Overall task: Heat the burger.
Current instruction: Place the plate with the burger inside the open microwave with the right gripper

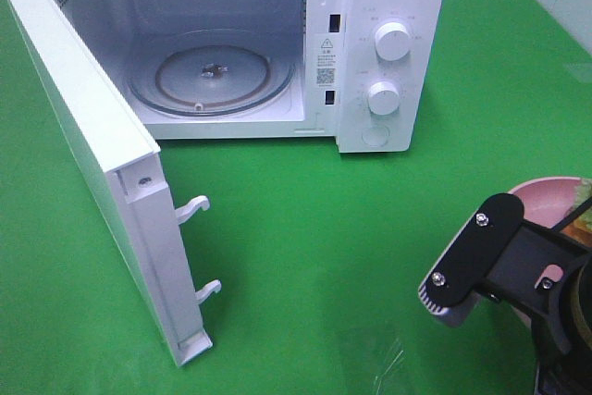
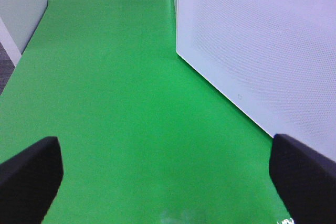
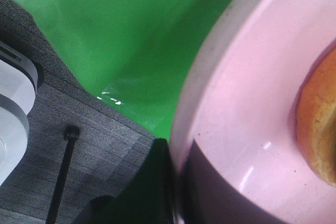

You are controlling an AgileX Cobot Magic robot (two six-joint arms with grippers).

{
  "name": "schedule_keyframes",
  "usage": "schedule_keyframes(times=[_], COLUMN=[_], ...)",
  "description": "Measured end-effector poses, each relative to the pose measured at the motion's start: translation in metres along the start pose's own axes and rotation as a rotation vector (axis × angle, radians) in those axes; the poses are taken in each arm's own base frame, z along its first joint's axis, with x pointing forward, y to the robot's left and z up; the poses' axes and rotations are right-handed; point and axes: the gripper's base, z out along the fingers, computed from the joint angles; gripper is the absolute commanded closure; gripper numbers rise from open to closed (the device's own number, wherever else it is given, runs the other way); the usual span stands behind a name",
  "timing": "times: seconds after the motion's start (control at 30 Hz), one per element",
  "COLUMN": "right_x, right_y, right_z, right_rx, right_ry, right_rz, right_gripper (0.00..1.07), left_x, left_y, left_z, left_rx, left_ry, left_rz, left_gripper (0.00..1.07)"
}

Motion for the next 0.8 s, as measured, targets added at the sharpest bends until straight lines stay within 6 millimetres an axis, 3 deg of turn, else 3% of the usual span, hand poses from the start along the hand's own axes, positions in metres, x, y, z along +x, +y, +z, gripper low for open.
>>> schedule_keyframes(times=[0.8], right_x=[0.007], right_y=[0.035], right_z=[-0.015], right_rx=[0.008], right_ry=[-0.097], right_rz=[-0.205], right_gripper=[1.07], left_x=[0.0], left_y=[0.0], left_z=[0.0], left_rx=[0.0], left_ry=[0.0], left_rz=[0.0], left_gripper=[0.07])
